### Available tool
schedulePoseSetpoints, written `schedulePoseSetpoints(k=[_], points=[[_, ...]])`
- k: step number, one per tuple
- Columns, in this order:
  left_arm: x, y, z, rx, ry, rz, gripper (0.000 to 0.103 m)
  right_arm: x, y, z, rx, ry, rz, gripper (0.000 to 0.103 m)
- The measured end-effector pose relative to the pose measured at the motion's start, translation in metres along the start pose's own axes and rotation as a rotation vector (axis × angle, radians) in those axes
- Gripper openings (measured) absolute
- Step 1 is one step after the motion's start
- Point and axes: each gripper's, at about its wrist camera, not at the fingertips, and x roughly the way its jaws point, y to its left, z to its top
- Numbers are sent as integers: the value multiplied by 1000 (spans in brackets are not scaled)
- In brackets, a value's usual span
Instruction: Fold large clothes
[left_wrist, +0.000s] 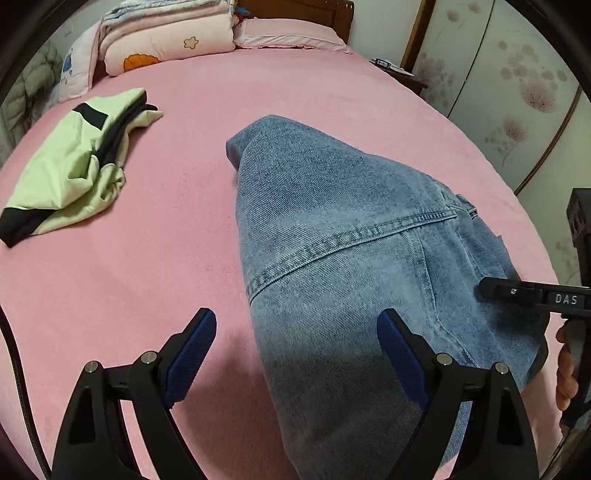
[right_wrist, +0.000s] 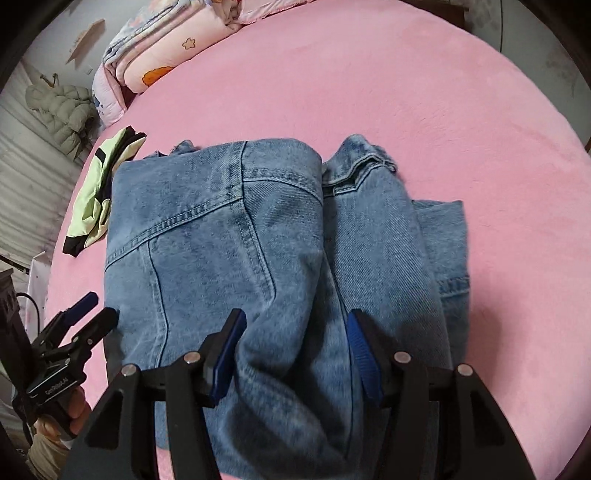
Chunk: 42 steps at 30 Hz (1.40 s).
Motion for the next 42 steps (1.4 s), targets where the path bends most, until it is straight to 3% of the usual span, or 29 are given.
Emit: schedulePoseSetpoints(k=[10,11,13,14,18,21,25,30,33,37,42], points=[[17,5,7,-25,20,-56,89,13,7,5,-82,16,6,59],[18,6,8,-29,27,-61,89,14,8,6,-86,17,13,54],[23,7,9,-43,40,-70,89,18,8,7,-89,43,66,31],[24,7,10,-51,44,-73,89,19,10,8,-89,48,72,25],[17,4,14,-52,40,-65,89,-2,26,1,-155,-41,13,16],[5,-4,17,-15,2,-63,89,-43,28,-12,-153,-173,21,15],[2,-18,15,16,-8,-74,89,-70,17,-37,-113,-255,-2,14],[19,-37,7,55,14,-64,79,-42,-22,-61,2,-232,-70,15],[25,-43,5,58,2,-41,78,-19,-40,-70,53,-245,-52,15],[24,-45,5,70,-5,-30,79,-15,-35,-73,34,-266,-97,16],[12,-47,4,105,5,-5,86,-28,-20,-69,-11,-250,-155,28]])
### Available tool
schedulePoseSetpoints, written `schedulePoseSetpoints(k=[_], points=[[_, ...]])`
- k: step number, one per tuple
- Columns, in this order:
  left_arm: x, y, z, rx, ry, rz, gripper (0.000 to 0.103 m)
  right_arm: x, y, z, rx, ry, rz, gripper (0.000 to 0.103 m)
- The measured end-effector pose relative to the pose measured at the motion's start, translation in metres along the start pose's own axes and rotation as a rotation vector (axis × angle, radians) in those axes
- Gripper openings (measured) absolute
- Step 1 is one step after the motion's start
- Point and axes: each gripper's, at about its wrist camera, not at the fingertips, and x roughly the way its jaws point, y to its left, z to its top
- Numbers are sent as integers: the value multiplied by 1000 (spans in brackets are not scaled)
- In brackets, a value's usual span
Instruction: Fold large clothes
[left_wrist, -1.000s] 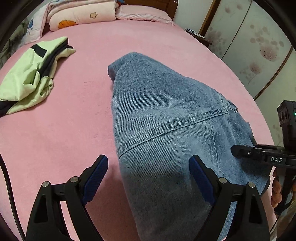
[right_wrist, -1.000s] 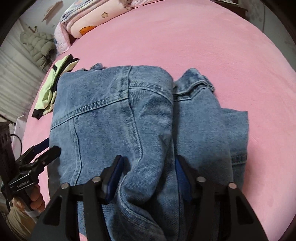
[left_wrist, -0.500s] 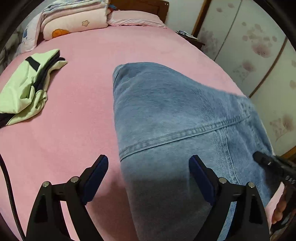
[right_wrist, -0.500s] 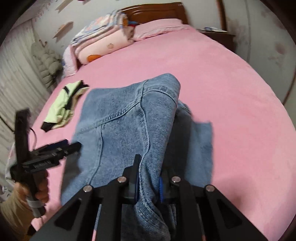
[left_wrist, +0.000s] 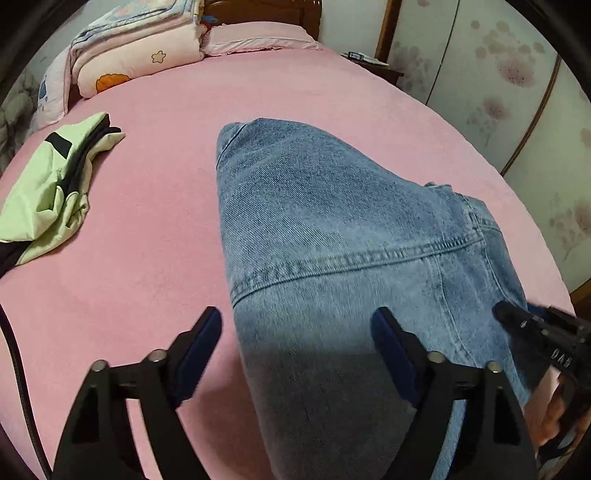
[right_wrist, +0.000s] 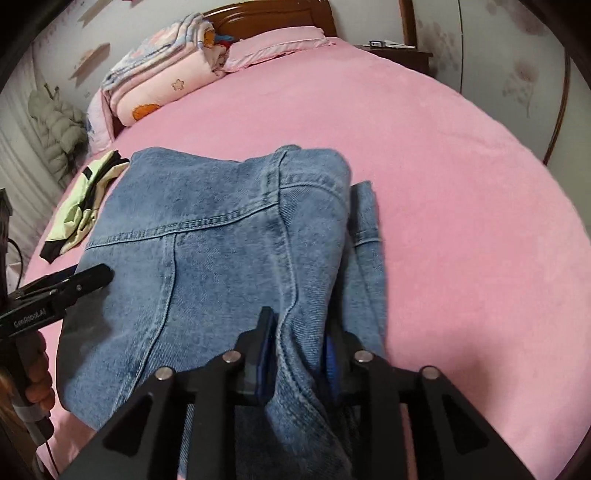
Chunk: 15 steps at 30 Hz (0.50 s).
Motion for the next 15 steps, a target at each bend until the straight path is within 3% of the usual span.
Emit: schedulePoseSetpoints(k=[8,15], points=[[-43,-5,-2,25,-12,-4,86,-53,2,14,-3,-81,2,46],[-66,-8,27,49,-96,-30,87,-73,28,41,-118,-176,-15,47]])
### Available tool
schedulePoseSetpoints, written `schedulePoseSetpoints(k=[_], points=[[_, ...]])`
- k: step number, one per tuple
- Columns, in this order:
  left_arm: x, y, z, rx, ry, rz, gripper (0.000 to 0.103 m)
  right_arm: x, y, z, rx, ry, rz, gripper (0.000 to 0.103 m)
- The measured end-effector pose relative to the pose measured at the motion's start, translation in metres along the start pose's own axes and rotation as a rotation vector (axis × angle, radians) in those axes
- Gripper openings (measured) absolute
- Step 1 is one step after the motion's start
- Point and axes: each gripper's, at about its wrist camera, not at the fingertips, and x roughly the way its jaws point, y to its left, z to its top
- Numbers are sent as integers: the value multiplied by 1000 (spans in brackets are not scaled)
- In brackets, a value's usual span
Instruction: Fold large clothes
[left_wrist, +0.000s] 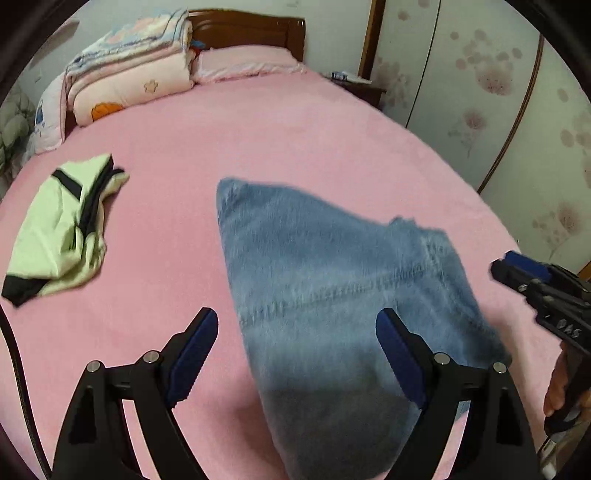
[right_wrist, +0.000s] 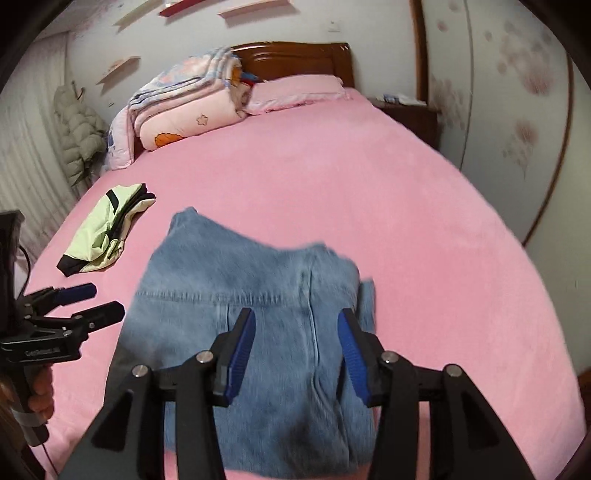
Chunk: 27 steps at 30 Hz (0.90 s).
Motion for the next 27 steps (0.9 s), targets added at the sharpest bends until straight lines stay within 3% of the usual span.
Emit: schedulePoseSetpoints(k=[5,7,11,12,18,23,27], points=[[25,-2,31,9,-31,-5,82,50,7,29,-34,76,-5,46],[47,-1,41,8,-12,-13,67,76,2,35,-10,114,8,40],[89,-1,42,1,77,7,62,118,-9,32,30,196,1,30],[96,-1,39,6,84,8,61,125,-11,30,23,208,-22,22],[101,-16,29,110,43,72,61,139,-21,19,19,232,-23,18],[97,-19,30,109,67,80,63,135,-19,20,5,222,-34,19],[86,-17,30,82,90,55,75,117,-16,23,15,202,-30,23]])
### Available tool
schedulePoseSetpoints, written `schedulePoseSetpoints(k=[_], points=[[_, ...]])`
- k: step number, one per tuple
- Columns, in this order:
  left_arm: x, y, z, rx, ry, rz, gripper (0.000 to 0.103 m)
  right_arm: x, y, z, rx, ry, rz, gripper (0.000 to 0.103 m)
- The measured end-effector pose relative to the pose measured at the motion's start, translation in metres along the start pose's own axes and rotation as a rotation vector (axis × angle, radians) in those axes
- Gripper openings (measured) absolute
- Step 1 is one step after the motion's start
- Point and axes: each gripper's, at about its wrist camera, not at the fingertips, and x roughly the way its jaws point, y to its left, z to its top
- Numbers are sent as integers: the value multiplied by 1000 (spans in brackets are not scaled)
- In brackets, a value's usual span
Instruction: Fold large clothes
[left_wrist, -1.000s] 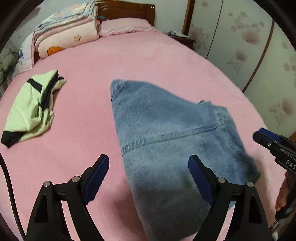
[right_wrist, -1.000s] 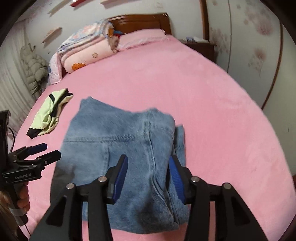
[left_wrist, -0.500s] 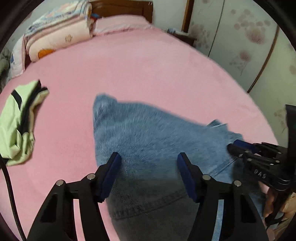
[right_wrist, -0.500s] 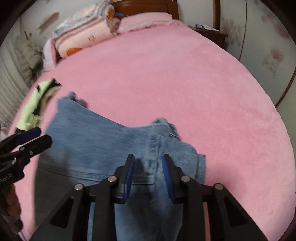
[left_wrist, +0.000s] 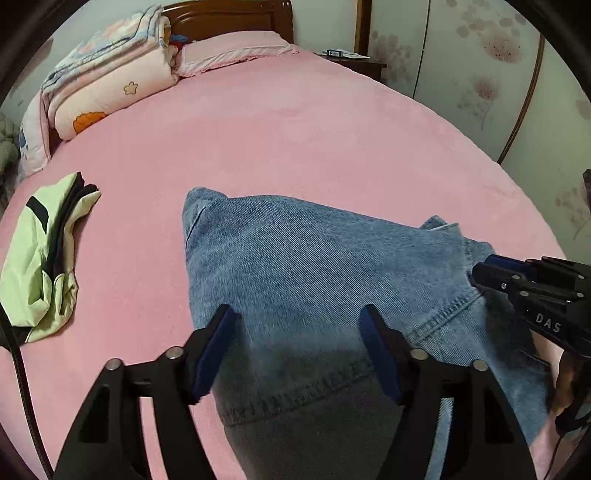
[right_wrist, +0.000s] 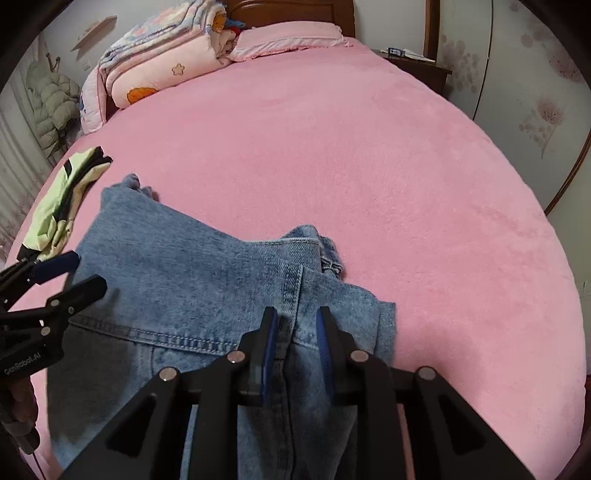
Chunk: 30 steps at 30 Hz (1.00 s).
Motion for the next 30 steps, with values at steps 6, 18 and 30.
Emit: schedulePoseSetpoints(k=[6,18,30], points=[[-35,-6,-5,46,-10,29,82,-38,-2,0,41,-40,63,39],[-111,-11,-2,36,-51,22,86,-124,3,-3,12,-140,72,59],[-145,-4,-19,-46,-99,-68,86,-166,7,-14,-38,-192,92,61]])
